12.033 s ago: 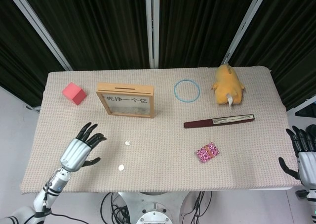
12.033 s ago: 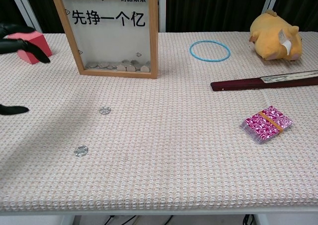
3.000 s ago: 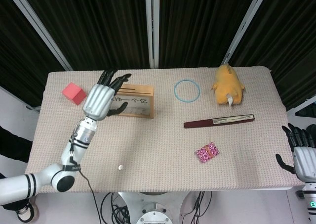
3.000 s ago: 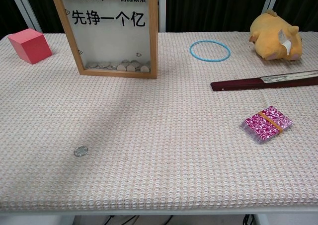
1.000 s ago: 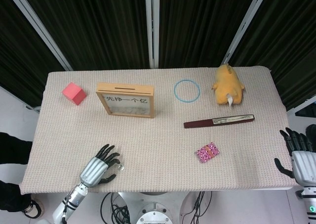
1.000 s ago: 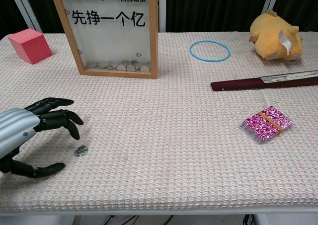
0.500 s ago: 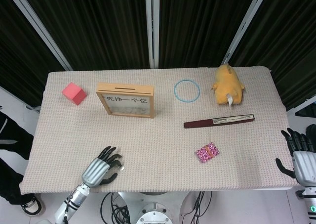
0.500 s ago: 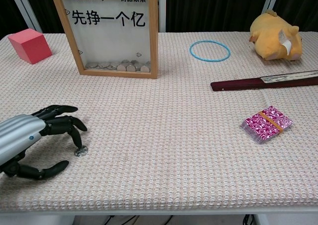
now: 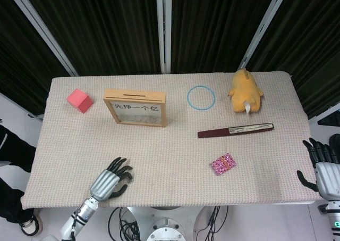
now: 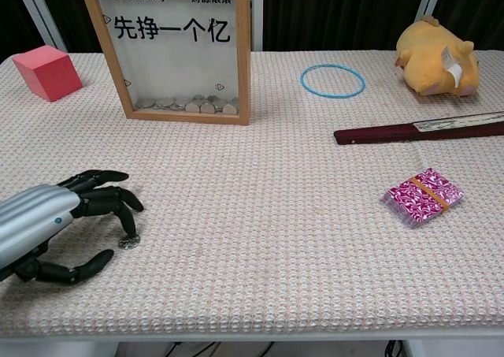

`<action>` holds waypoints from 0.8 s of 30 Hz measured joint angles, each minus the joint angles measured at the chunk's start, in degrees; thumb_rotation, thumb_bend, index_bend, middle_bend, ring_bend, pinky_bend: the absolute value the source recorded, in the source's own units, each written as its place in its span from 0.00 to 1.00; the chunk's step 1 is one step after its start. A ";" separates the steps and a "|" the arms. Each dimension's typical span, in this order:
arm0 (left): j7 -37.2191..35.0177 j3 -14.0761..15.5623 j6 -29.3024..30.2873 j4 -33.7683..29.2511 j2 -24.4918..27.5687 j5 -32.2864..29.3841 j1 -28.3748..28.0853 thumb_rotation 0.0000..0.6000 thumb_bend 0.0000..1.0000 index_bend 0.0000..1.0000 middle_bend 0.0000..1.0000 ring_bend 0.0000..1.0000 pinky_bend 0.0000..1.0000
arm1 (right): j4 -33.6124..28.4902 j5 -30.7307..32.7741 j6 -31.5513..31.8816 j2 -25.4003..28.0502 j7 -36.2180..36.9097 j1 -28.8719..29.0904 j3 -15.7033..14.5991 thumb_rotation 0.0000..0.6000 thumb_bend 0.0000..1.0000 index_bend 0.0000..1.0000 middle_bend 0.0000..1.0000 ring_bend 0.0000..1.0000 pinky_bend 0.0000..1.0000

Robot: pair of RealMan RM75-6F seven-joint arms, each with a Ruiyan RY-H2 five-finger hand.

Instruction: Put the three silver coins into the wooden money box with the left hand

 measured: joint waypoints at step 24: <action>0.64 -0.74 -0.77 1.20 -1.06 0.16 -1.03 1.00 0.16 0.41 0.20 0.03 0.01 | 0.62 0.06 0.21 0.05 0.88 -0.36 -0.03 1.00 0.28 0.00 0.00 0.00 0.00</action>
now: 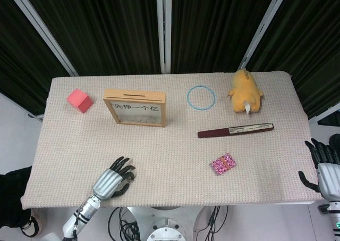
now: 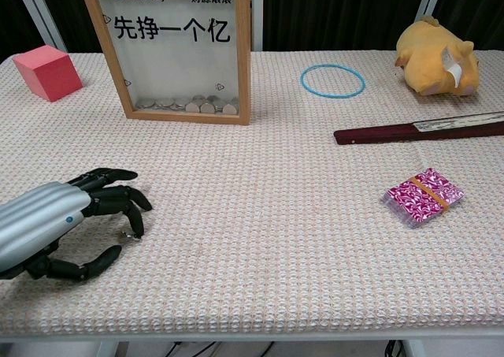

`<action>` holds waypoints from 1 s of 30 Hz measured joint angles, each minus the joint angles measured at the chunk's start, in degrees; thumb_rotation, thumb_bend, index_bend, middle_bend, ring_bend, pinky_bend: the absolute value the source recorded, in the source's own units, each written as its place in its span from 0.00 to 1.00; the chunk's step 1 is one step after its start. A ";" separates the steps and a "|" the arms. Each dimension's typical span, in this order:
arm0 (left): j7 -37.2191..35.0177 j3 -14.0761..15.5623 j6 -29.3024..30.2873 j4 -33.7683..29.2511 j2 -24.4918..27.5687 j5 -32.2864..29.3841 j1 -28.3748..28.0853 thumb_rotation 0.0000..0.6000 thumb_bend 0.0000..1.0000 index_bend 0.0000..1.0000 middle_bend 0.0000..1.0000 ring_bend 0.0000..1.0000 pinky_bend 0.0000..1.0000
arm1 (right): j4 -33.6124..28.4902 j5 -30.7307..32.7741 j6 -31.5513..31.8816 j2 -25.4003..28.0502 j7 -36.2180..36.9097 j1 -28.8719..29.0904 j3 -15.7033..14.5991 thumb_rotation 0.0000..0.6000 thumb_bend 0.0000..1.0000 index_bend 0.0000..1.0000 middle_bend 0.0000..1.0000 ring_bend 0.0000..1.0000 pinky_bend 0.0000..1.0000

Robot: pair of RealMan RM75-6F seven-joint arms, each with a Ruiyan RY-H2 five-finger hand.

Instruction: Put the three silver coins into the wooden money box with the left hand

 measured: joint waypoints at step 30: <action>-0.94 -0.92 1.80 4.30 -2.86 0.33 -0.87 1.00 0.16 0.43 0.22 0.03 0.01 | -0.13 -0.34 0.16 0.24 0.25 -0.16 -0.11 1.00 0.29 0.00 0.00 0.00 0.00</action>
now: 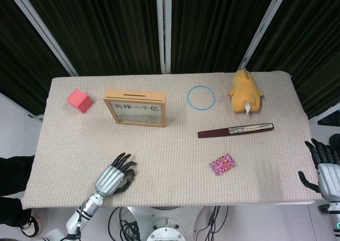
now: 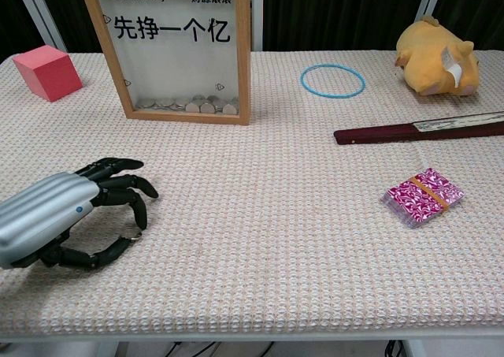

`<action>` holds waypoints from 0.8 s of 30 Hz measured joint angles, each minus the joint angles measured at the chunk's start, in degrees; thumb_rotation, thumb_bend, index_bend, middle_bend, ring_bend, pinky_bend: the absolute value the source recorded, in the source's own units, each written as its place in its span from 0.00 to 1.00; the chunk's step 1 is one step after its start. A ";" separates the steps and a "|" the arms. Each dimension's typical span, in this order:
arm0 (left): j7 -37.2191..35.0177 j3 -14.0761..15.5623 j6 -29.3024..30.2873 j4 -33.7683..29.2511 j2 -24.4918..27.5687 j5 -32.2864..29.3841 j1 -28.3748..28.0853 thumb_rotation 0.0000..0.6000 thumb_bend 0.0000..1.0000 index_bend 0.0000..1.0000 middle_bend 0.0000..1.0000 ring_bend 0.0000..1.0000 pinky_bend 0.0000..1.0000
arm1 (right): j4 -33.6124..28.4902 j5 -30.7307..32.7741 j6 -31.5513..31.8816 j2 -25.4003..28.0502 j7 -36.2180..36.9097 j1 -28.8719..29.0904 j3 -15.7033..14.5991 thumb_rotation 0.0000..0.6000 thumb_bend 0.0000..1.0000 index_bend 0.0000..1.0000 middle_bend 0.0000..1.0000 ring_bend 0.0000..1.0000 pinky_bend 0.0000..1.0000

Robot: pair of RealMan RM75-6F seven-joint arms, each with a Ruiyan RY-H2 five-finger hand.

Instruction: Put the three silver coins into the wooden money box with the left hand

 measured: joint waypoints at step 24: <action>-1.32 -0.38 3.22 4.26 -2.21 0.61 0.08 1.00 0.28 0.53 0.25 0.03 0.02 | 0.45 0.15 -0.50 -0.20 0.28 0.11 -0.06 1.00 0.29 0.00 0.00 0.00 0.00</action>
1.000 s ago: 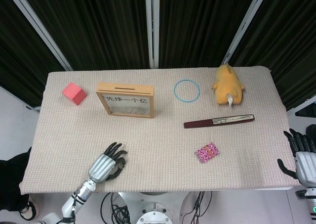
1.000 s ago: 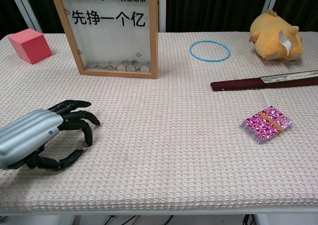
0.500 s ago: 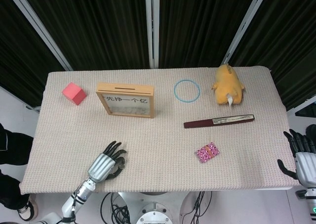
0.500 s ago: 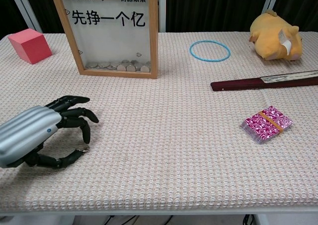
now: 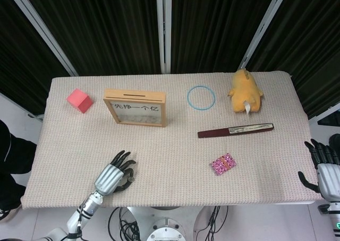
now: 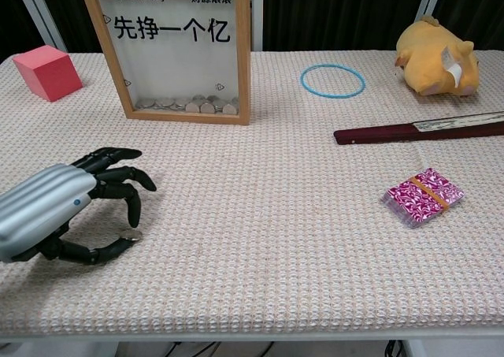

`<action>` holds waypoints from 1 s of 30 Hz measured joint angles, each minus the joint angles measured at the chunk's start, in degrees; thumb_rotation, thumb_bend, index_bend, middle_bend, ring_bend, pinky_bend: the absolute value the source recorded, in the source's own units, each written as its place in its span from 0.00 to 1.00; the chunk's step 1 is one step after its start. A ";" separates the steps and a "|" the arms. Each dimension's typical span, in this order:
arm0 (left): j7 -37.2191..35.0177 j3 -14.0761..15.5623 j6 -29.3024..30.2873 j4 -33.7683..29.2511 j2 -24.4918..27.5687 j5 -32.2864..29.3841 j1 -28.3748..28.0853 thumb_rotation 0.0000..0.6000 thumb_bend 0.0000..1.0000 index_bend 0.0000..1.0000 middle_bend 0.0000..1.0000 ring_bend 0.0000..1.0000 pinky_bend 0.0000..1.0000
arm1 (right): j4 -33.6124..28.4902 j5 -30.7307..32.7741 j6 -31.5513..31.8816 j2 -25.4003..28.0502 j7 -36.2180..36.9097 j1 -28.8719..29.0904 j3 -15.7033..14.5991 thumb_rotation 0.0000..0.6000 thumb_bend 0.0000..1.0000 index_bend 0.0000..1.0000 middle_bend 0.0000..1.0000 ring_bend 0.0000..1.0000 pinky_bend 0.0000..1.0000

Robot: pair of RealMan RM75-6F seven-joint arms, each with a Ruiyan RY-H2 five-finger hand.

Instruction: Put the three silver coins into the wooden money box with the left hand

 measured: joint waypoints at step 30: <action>-0.42 -0.92 -0.52 -4.50 1.70 -1.23 -0.69 1.00 0.48 0.59 0.26 0.03 0.02 | -0.14 -0.11 0.45 0.49 0.48 -0.20 0.12 1.00 0.29 0.00 0.00 0.00 0.00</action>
